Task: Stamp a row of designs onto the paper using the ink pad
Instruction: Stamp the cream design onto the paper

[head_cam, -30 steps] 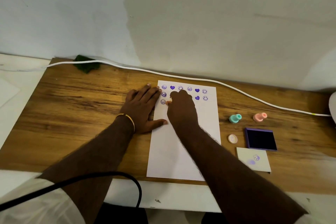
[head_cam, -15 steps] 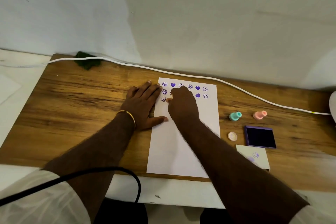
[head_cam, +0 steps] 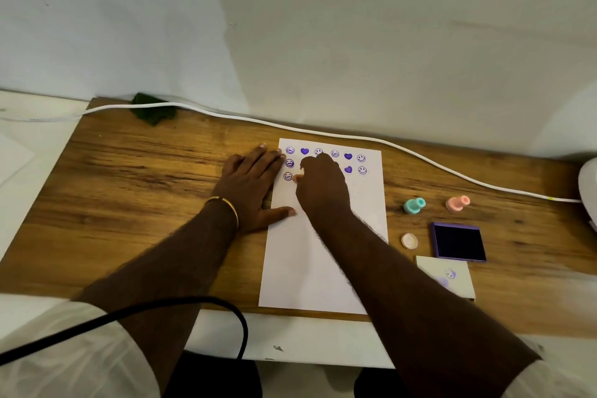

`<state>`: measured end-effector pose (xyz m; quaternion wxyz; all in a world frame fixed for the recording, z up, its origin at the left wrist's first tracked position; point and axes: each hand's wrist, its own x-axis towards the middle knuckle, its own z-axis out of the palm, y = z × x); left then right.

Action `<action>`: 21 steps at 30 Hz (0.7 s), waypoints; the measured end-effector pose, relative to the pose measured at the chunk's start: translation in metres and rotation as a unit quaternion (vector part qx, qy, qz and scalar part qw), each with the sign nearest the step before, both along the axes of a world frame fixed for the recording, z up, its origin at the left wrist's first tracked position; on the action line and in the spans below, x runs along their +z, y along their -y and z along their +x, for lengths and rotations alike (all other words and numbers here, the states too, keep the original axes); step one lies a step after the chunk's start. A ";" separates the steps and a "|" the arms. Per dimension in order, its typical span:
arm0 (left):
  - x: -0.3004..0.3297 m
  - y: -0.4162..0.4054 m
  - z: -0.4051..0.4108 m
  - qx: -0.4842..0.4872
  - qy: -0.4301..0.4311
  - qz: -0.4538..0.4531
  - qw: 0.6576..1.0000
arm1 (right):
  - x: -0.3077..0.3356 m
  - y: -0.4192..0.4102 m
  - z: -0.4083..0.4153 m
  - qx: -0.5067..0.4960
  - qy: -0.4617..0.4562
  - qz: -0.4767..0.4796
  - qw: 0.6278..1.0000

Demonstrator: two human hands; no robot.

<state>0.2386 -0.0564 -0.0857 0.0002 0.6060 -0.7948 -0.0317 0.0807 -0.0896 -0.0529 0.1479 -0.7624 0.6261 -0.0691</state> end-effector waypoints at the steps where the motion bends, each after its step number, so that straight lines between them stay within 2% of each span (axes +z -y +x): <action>1: 0.000 0.000 0.000 0.000 0.000 0.000 1.000 | -0.001 -0.002 -0.001 -0.005 0.007 0.001 1.000; 13: -0.004 -0.001 0.002 0.001 -0.008 -0.002 1.000 | -0.002 -0.001 0.000 -0.024 0.035 0.021 0.999; 21: -0.005 0.002 0.001 0.003 -0.007 -0.002 1.000 | 0.003 0.000 -0.001 0.002 0.006 -0.001 1.000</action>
